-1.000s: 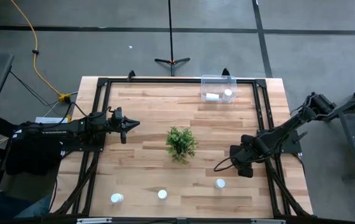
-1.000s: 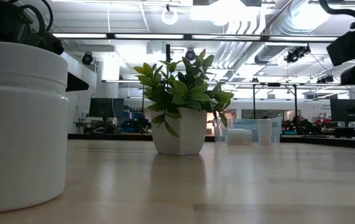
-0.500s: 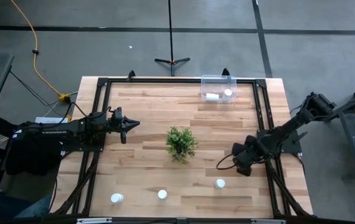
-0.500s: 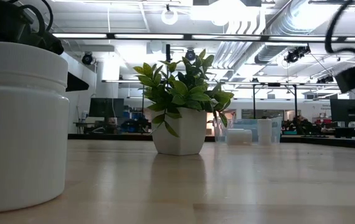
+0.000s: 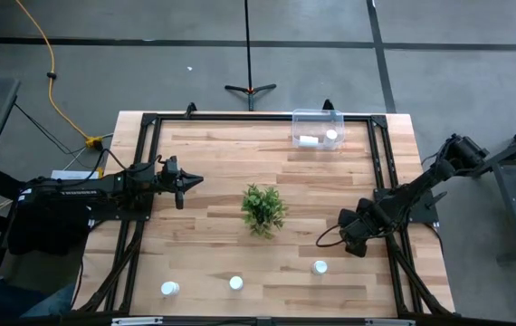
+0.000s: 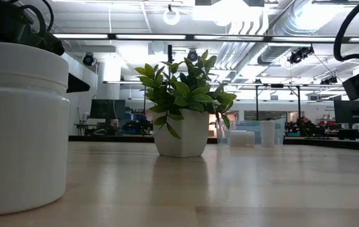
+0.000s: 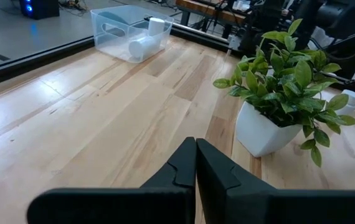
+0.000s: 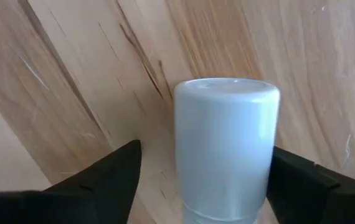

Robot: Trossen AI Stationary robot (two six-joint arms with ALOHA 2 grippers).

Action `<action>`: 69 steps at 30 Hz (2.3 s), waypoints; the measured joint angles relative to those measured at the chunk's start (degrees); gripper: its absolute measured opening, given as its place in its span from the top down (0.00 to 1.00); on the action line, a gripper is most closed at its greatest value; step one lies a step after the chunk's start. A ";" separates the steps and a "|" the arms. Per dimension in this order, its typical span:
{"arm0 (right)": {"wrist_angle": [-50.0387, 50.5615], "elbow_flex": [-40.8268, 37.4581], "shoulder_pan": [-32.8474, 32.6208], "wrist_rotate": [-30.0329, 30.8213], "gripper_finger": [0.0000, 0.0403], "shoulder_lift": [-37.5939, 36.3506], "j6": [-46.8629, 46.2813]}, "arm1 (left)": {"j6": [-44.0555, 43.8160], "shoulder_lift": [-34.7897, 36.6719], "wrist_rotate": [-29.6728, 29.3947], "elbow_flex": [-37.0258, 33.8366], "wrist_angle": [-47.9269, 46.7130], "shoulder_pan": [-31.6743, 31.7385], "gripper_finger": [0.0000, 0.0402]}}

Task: Pick and place pill bottles into a basket
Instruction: Put the white pill bottle into the transparent bin

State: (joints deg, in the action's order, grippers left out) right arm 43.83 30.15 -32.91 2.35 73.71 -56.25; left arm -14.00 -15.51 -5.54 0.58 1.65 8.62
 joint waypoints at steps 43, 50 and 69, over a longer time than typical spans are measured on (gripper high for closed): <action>0.11 3.99 0.71 -3.72 0.59 0.09 1.70 | 0.02 0.00 -0.11 0.00 0.02 0.00 0.88; 0.28 5.69 2.57 -3.72 0.59 0.07 5.39 | 0.02 0.00 -0.09 -0.02 0.02 0.00 0.88; -9.48 8.15 8.32 -1.01 0.59 0.07 8.79 | 0.02 0.00 -0.07 -0.01 0.00 0.00 0.88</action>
State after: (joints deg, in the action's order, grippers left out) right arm 34.36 38.30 -24.58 1.34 73.78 -47.46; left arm -13.98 -15.51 -5.61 0.57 1.65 8.62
